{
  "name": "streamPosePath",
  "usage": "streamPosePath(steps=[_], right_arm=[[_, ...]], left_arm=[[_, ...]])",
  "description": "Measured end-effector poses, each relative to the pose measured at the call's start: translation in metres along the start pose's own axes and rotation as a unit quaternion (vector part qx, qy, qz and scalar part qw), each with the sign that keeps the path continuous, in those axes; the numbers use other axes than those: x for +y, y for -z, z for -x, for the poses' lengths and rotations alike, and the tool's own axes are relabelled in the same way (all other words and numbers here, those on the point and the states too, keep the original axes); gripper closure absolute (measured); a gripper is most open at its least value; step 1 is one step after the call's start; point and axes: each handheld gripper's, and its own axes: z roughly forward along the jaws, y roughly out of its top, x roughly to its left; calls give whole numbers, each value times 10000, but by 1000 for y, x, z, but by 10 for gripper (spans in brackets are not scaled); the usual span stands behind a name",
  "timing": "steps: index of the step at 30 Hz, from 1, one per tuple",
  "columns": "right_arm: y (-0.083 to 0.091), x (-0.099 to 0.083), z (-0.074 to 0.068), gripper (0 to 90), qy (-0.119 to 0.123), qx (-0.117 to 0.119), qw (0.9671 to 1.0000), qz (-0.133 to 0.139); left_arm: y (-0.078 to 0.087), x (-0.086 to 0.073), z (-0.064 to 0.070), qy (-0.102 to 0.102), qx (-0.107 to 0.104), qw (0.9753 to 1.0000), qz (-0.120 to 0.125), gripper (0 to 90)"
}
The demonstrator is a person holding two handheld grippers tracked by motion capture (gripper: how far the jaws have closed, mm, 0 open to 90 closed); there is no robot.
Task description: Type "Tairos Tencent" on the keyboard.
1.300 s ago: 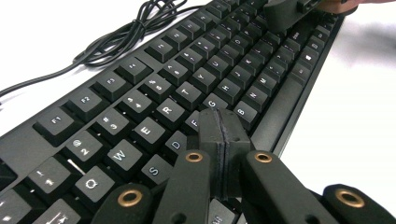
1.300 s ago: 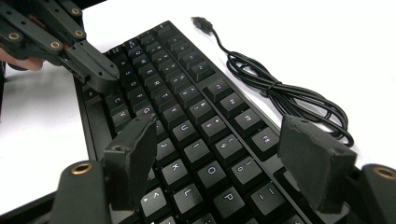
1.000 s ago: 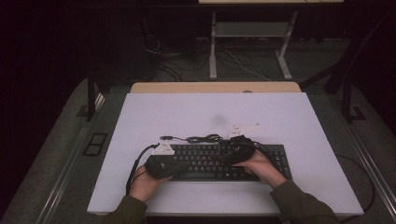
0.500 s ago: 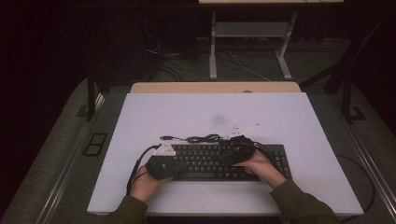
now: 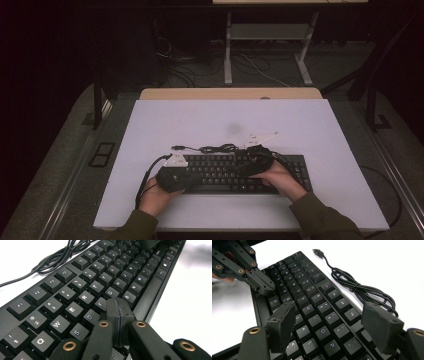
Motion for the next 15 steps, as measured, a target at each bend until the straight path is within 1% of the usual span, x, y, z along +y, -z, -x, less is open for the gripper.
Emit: streamPosePath(steps=[8,10,12,15], right_arm=[[1,0,0,272,0,-14,10000,28],[1,0,1,272,-1,-15,10000,28],[1,0,1,272,1,-16,10000,29],[1,0,1,272,-4,-17,10000,33]], left_arm=[[5,3,-2,40,36,9999,117,890],[5,4,-3,23,52,9999,119,891],[6,4,-4,50,68,9999,125,890],[6,5,-6,21,114,9999,119,890]])
